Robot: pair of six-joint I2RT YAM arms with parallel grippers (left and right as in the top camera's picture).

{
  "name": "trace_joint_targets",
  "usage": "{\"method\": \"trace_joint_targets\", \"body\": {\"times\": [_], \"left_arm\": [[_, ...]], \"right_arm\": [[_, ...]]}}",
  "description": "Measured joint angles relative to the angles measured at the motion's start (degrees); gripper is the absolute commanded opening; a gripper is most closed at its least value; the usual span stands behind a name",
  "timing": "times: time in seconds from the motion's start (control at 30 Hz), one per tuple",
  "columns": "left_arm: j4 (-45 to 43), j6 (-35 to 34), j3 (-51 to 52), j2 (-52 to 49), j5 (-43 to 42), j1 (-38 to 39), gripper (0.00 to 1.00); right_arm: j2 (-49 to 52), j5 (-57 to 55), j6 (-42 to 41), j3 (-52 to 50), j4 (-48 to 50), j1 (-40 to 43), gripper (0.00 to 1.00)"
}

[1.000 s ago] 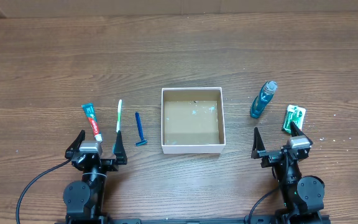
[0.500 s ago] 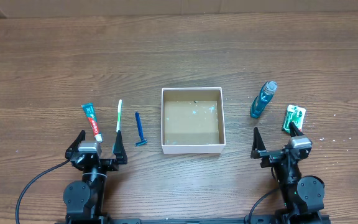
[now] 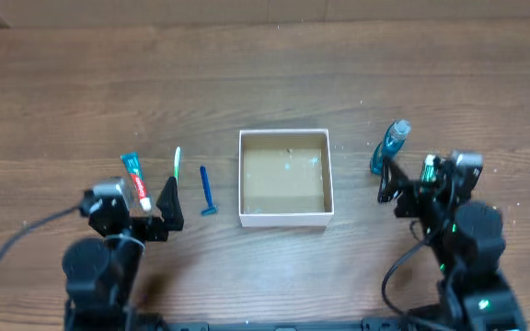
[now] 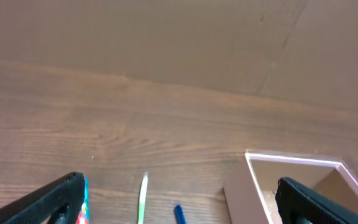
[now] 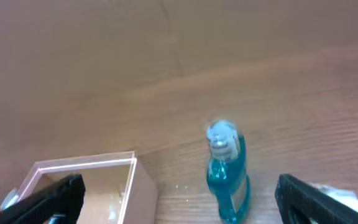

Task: Pack container
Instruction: 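Reach the right gripper to the blue Listerine bottle and grasp it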

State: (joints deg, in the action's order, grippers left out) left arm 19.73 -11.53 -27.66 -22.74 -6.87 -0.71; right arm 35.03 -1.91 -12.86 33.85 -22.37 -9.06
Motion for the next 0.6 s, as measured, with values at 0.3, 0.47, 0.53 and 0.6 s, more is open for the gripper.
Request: {"method": "trace_joint_targets", "body": {"times": [0.3,0.47,0.53,0.6], "left_arm": [[31.3,1.0,-35.0,-32.6,0.0,0.0,1.00],[35.2,1.0,-38.8,-37.1,0.0,0.0,1.00],[35.2,1.0,-38.8,-37.2,0.0,0.0,1.00],[35.2,1.0,-38.8,-37.2,0.0,0.0,1.00]], "right_arm": [[43.7,0.1,-0.4,46.1,-29.7,1.3,1.00],[51.1,-0.7,-0.5,47.0,-31.9,2.0,1.00],[51.1,-1.6,-1.6,47.0,-32.4,2.0,1.00],[51.4,-2.9,-3.4,47.0,-32.9,2.0,1.00]]}}
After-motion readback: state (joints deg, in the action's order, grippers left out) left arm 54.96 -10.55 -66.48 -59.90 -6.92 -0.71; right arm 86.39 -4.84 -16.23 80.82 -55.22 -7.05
